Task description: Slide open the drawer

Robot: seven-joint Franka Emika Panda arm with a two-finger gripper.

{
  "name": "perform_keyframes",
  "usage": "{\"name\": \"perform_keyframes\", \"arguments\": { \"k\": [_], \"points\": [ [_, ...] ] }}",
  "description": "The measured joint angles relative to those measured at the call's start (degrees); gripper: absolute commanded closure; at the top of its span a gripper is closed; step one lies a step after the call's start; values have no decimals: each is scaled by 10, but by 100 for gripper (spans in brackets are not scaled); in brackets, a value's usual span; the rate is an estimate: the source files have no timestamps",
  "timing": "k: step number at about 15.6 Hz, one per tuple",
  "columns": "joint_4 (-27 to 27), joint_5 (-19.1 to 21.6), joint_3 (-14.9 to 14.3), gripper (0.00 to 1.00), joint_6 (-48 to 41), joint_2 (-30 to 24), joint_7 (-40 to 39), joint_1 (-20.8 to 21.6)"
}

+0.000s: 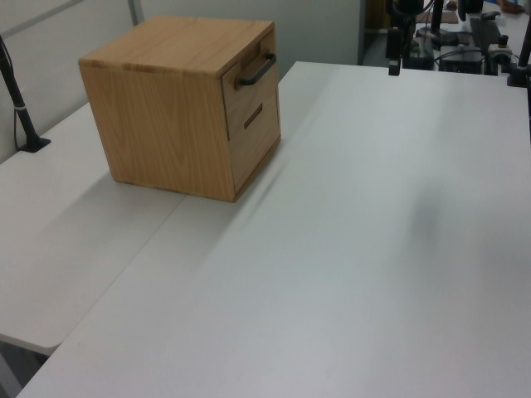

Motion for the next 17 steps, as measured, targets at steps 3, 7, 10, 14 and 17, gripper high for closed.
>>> {"name": "perform_keyframes", "arguments": {
  "k": [3, 7, 10, 14, 17],
  "points": [
    [1, 0, -4, 0, 0, 0, 79, 0],
    [1, 0, -4, 0, 0, 3, 182, -1],
    [2, 1, -3, 0, 0, 13, 258, 0],
    [11, 35, -3, 0, 41, 26, 389, 0],
    [20, 45, -2, 0, 107, 46, 526, 1]
  ]
}}
